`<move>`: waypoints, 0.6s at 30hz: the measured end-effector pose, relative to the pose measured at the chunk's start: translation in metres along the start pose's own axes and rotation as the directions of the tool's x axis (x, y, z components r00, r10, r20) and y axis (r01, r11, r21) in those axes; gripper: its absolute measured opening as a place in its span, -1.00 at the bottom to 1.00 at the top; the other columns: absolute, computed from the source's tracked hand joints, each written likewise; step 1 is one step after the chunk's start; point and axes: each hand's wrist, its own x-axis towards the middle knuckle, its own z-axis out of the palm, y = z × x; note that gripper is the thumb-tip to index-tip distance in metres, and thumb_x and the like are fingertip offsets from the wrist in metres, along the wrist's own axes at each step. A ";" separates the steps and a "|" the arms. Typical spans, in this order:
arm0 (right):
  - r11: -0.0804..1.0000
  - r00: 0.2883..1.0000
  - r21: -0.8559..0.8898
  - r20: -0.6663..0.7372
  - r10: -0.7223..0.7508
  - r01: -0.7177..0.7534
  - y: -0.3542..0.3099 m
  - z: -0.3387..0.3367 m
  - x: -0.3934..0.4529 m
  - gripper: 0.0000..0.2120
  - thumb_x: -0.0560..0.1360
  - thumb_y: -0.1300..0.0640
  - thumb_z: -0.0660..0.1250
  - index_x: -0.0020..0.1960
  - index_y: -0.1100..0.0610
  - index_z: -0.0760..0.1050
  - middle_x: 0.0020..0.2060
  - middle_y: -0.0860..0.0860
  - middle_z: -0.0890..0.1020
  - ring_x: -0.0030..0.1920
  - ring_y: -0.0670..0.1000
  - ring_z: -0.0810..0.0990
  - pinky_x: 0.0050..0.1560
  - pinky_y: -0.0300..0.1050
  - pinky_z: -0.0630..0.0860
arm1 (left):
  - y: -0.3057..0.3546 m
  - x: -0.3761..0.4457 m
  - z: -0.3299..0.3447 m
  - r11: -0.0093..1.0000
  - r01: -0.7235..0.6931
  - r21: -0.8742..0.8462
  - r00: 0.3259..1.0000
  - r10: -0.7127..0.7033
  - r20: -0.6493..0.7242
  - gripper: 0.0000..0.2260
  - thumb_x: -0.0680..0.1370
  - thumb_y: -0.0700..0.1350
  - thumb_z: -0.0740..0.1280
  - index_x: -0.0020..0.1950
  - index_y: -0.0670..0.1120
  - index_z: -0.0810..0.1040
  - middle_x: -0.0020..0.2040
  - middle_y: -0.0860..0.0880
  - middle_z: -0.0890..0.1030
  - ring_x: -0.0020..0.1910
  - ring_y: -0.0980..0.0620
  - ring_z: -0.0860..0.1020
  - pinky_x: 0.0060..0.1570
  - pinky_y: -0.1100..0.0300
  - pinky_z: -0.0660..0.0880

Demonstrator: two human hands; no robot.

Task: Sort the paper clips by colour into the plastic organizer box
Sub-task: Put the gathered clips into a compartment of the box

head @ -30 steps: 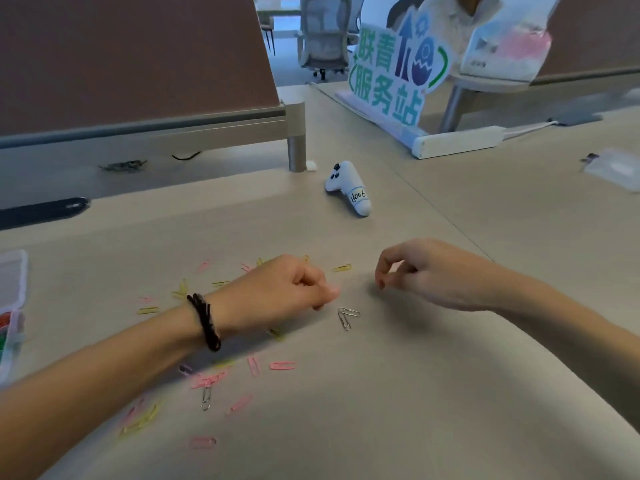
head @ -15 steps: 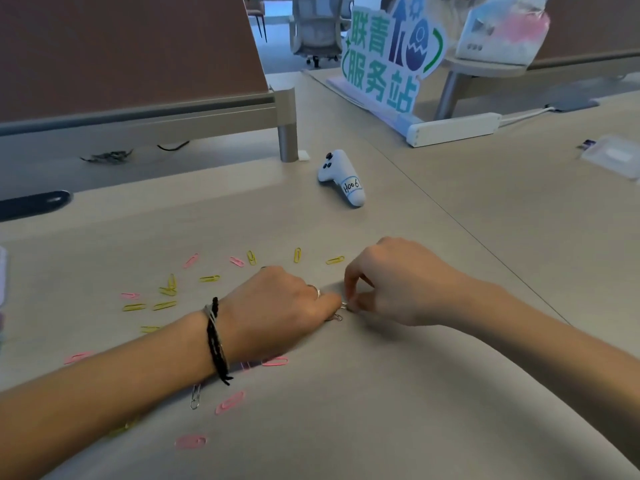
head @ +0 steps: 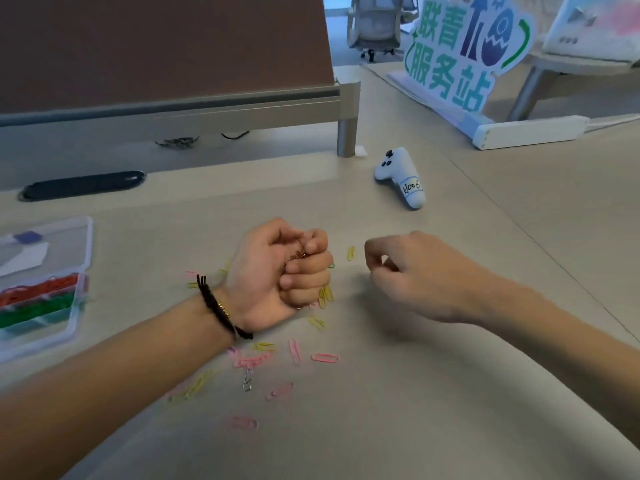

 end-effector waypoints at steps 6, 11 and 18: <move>0.418 0.995 0.908 -0.069 0.069 0.034 -0.052 -0.001 0.050 -0.69 0.56 0.23 0.15 -0.33 0.08 0.17 -0.50 0.00 0.20 -0.48 -0.02 0.08 -0.47 -0.17 0.01 | 0.035 -0.002 -0.018 0.775 -0.410 -0.481 0.866 0.164 -0.473 -0.66 0.57 -0.15 0.06 -0.42 -0.09 0.25 -0.48 -0.02 0.28 -0.57 0.07 0.27 -0.62 0.30 0.17; -0.203 0.996 0.978 0.058 0.062 -0.045 -0.117 0.010 0.099 -0.78 0.48 0.23 0.05 -0.32 0.14 0.31 -0.56 0.03 0.32 -0.59 -0.09 0.12 -0.58 -0.27 -0.01 | 0.043 -0.016 -0.025 0.615 -0.616 -0.492 0.734 0.220 -0.643 -0.72 0.58 -0.28 0.02 -0.26 -0.18 0.41 -0.36 -0.10 0.48 -0.39 -0.04 0.50 -0.35 0.20 0.54; -0.080 0.989 0.986 -0.147 -0.008 0.146 -0.182 0.054 0.133 -0.70 0.50 0.16 0.12 -0.39 0.14 0.39 -0.53 0.08 0.37 -0.54 -0.02 0.20 -0.50 -0.19 0.12 | 0.047 -0.057 -0.024 0.666 -0.635 -0.392 0.689 0.260 -0.676 -0.74 0.55 -0.26 0.01 -0.28 -0.17 0.39 -0.35 -0.16 0.48 -0.31 -0.10 0.54 -0.01 0.13 0.45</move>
